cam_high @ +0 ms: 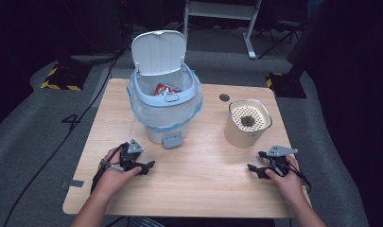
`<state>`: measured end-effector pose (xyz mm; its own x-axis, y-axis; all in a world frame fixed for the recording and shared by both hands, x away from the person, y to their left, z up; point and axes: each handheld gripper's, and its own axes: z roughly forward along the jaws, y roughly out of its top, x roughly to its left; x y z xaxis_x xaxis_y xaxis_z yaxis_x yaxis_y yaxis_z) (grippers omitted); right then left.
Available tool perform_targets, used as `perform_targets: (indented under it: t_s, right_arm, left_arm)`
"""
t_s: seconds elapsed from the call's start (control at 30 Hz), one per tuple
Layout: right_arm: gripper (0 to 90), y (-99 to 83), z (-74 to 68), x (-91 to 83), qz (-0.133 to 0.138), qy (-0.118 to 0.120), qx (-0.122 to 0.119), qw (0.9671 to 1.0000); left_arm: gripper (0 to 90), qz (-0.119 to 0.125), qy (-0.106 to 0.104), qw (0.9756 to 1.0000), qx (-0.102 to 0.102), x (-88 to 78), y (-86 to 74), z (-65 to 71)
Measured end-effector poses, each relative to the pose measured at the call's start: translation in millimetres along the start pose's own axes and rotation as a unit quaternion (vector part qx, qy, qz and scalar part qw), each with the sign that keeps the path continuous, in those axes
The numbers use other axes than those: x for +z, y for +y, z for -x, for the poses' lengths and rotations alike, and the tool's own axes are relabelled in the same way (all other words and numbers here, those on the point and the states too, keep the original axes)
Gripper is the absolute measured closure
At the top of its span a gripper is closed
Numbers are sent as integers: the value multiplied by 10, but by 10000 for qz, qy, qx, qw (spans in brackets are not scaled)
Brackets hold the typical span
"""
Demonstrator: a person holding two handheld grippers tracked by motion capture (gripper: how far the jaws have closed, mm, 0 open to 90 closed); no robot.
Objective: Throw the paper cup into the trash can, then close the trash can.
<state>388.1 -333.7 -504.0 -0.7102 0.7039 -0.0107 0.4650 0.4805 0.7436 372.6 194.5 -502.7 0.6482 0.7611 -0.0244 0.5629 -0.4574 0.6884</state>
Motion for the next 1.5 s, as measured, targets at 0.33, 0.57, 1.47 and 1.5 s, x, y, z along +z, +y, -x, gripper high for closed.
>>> perform_targets:
  t_s: [0.33,0.57,1.47,1.5]
  right_arm:
    - [180,8,-9,11,-38,-82,66,9999]
    - [180,8,-9,11,-39,-80,70,9999]
    - [181,3,-19,8,-29,-83,74,9999]
    - [181,2,-19,9,-23,-85,78,9999]
  left_arm:
    - [304,-164,110,9993,-305,-90,15,-48]
    - [315,80,-20,9994,-336,-180,54,-54]
    - [377,1271,-650,9896,196,-1365,656,-218]
    - [379,1349,-639,9886,183,-1408,699,-228]
